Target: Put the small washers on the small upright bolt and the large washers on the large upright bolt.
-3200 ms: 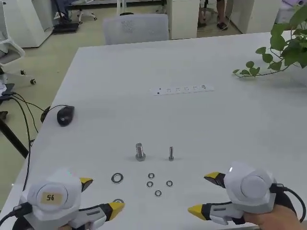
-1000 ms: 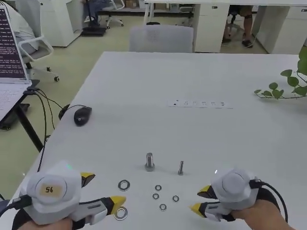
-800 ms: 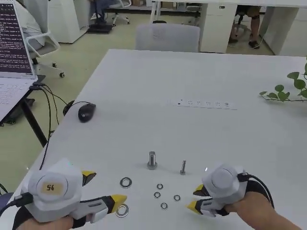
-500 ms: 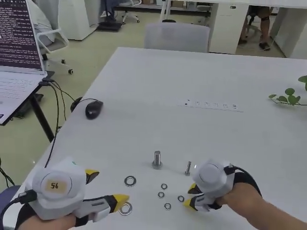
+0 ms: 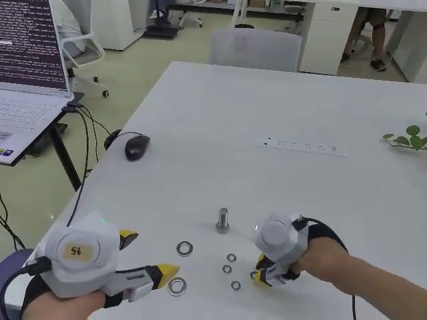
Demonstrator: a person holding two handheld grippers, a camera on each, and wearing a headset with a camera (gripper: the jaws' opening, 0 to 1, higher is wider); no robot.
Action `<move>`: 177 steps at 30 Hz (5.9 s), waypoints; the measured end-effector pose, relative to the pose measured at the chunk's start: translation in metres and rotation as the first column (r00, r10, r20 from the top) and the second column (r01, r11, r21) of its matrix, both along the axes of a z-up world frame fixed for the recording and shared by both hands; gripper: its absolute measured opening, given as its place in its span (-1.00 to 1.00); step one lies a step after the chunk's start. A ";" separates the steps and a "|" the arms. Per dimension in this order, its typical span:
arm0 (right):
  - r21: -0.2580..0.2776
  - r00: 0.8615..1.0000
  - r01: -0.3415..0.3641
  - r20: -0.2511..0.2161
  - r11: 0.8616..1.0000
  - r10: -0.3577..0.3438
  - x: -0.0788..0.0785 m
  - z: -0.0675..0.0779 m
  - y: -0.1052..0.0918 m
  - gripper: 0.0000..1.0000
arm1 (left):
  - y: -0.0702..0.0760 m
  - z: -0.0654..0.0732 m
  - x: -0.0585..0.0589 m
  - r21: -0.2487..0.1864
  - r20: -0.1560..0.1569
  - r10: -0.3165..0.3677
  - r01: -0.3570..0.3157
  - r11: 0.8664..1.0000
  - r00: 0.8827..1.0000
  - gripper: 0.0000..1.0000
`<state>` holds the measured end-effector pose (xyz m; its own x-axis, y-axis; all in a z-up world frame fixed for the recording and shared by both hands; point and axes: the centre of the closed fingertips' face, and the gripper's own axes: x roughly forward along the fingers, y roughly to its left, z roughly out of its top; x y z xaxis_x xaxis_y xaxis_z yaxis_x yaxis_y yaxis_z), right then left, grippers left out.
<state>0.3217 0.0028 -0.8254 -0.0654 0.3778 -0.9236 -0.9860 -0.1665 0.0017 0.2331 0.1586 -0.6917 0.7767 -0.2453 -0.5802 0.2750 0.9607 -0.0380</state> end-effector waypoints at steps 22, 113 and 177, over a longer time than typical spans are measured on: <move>-0.008 0.991 -0.130 0.023 0.992 0.130 -0.008 -0.001 -0.001 -0.68 | 0.007 0.004 -0.002 0.005 0.013 0.007 -0.008 1.000 1.000 0.19; 0.034 0.993 0.009 0.115 0.999 -0.013 0.087 0.061 0.002 -0.74 | 0.020 0.002 -0.008 0.005 0.001 0.046 -0.046 0.999 0.999 0.18; 0.093 0.999 -0.017 -0.029 0.996 0.020 0.004 0.012 0.003 -0.62 | 0.025 -0.003 -0.013 -0.005 -0.003 0.051 -0.051 0.999 0.999 0.18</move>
